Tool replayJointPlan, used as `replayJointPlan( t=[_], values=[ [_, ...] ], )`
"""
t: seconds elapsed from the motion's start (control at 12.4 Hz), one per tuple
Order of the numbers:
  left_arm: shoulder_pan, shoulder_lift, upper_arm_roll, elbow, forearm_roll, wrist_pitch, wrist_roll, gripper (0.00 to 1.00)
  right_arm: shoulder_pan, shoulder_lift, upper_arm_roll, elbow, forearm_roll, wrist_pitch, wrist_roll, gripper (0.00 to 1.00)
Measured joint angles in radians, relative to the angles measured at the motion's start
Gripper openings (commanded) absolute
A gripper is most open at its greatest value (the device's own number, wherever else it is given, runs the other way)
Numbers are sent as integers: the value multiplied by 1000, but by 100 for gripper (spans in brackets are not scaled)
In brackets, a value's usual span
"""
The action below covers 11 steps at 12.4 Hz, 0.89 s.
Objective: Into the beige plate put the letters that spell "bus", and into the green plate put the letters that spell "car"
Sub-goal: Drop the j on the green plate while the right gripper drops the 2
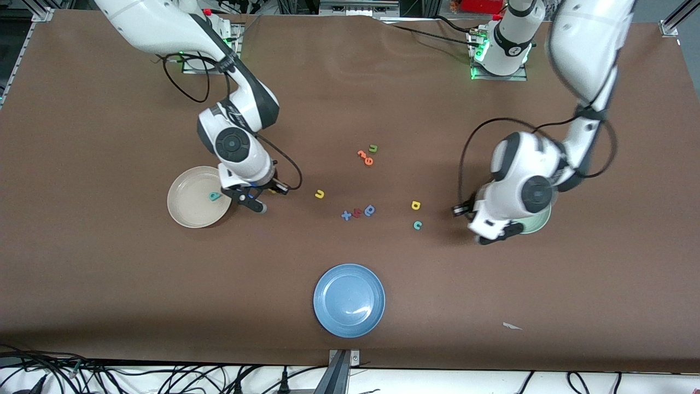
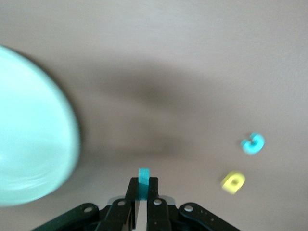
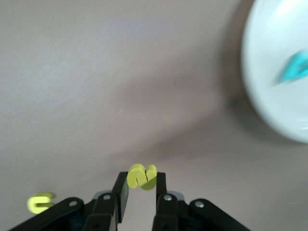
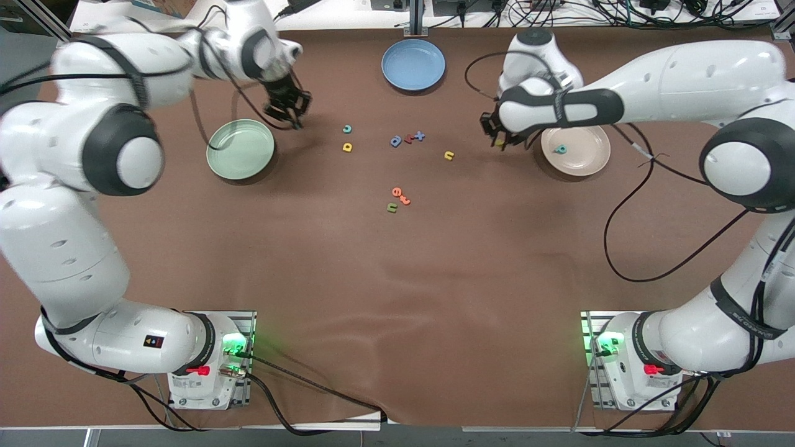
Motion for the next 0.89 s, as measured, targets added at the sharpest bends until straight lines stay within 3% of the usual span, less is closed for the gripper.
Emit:
replayJointPlan(
  t=[0.16,0.32,0.56,0.72,0.81,0.89],
  values=[
    [113,-92,5,-6,1,-159,165,0,-22,-57,-48,6,3,-74,-163,2],
    [216,-113,9,-32,1,-208,297,0,-32,-73,-129,5,8,-93,-359,2],
    [274,-42,8,-95,61,-196,363,0,-41,-65,-254,-20,102,-90,-658,4],
    [273,38,2,-101,78,-150,363,0,-43,-52,-302,-54,135,-35,-768,4],
    [274,68,3,-101,78,-133,363,15,-44,-40,-316,-83,136,20,-794,4],
    [274,88,3,-101,78,-122,363,37,-44,-27,-323,-116,136,84,-808,4]
  ],
)
